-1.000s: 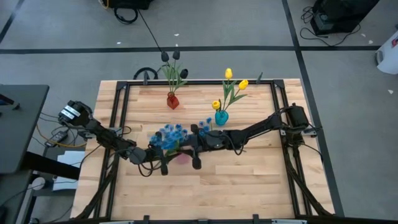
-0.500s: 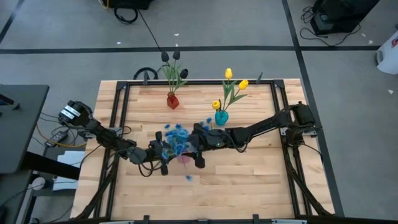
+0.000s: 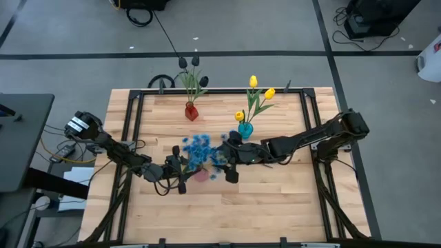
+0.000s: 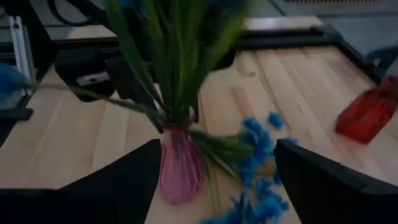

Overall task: Sort flowers into vase by color
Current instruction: Put the right blue flowers into the violet vase

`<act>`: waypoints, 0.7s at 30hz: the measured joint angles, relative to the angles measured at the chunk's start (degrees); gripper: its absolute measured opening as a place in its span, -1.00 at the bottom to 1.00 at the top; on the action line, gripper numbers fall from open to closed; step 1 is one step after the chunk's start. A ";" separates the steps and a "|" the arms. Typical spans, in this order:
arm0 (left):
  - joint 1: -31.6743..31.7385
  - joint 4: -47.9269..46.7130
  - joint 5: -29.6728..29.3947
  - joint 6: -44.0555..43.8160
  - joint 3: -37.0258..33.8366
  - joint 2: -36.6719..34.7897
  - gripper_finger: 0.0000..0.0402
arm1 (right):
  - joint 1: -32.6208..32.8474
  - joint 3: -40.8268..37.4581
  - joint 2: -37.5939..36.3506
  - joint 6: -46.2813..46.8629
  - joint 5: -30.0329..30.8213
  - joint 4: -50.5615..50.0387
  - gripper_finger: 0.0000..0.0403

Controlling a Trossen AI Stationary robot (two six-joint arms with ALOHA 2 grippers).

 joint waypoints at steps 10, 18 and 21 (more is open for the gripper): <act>0.02 -0.47 3.01 -1.33 0.00 0.00 -0.20 | 2.97 0.02 2.70 7.01 -0.79 -9.41 0.52; 0.00 -1.85 4.02 -0.85 0.00 0.00 -0.20 | 3.08 -0.02 3.20 17.20 -4.26 -37.14 0.44; 0.00 -1.90 4.07 -0.79 0.00 0.00 -0.20 | 3.02 -1.81 3.18 19.34 -2.46 -40.83 0.37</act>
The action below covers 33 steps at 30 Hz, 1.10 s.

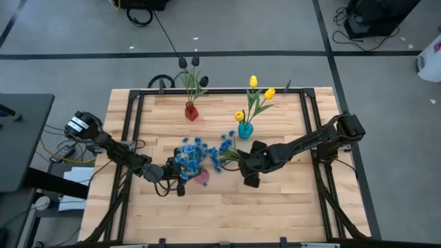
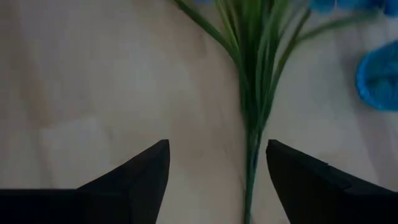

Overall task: Sort flowers into vase by color
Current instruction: Put the right blue flowers into the violet vase

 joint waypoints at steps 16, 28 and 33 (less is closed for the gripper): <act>0.02 -1.57 4.99 -0.50 0.00 0.00 0.08 | -6.02 -11.56 -0.20 -3.56 -0.90 15.12 0.09; 0.00 -1.57 7.38 -0.32 0.00 0.01 0.14 | -7.61 -15.69 -0.20 0.39 -2.10 20.77 -0.39; 0.00 -1.34 7.38 0.83 0.00 0.02 0.14 | -7.57 -15.72 -0.17 0.54 -2.37 20.64 -0.57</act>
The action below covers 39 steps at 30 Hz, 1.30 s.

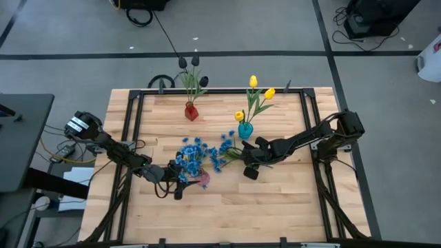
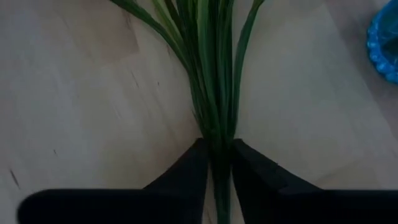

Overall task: Sort flowers into vase by color
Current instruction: Put the right blue flowers into the violet vase

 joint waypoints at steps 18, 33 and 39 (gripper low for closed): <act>0.00 0.01 -0.04 0.37 0.00 0.00 0.14 | -0.44 4.19 -3.00 2.49 -1.91 -6.17 -0.96; 0.00 0.01 -0.07 0.37 0.00 0.00 0.14 | 1.48 4.28 -17.04 2.29 4.76 -4.03 -0.96; 0.00 0.01 -0.07 0.28 0.00 0.00 0.14 | 2.50 4.33 -21.62 0.11 7.93 -0.33 -0.96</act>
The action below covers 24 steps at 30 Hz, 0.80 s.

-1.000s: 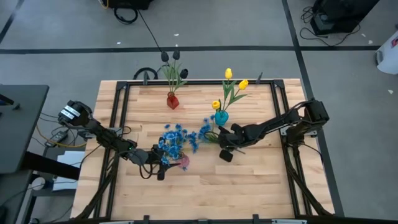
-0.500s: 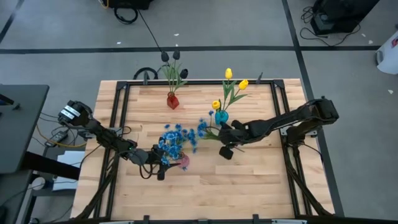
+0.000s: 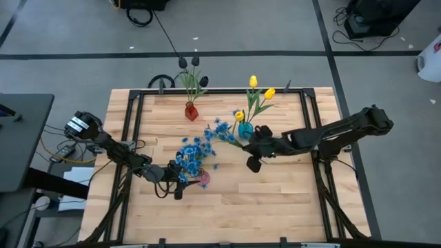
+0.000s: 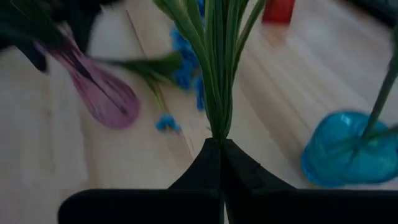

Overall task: Sort flowers into vase by color
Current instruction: Put the right blue flowers into the violet vase

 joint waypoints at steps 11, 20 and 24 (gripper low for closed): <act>0.00 -0.02 0.00 -0.28 0.00 0.00 0.14 | 3.36 0.02 -5.85 -10.78 -0.21 12.27 -0.96; -0.04 -0.07 0.83 -0.35 0.00 0.00 0.14 | 7.75 0.04 -8.36 -19.10 -0.38 20.37 -0.96; -0.07 -0.40 2.41 -1.60 0.00 0.00 0.14 | 9.98 0.04 -9.97 -19.92 2.03 19.79 -0.95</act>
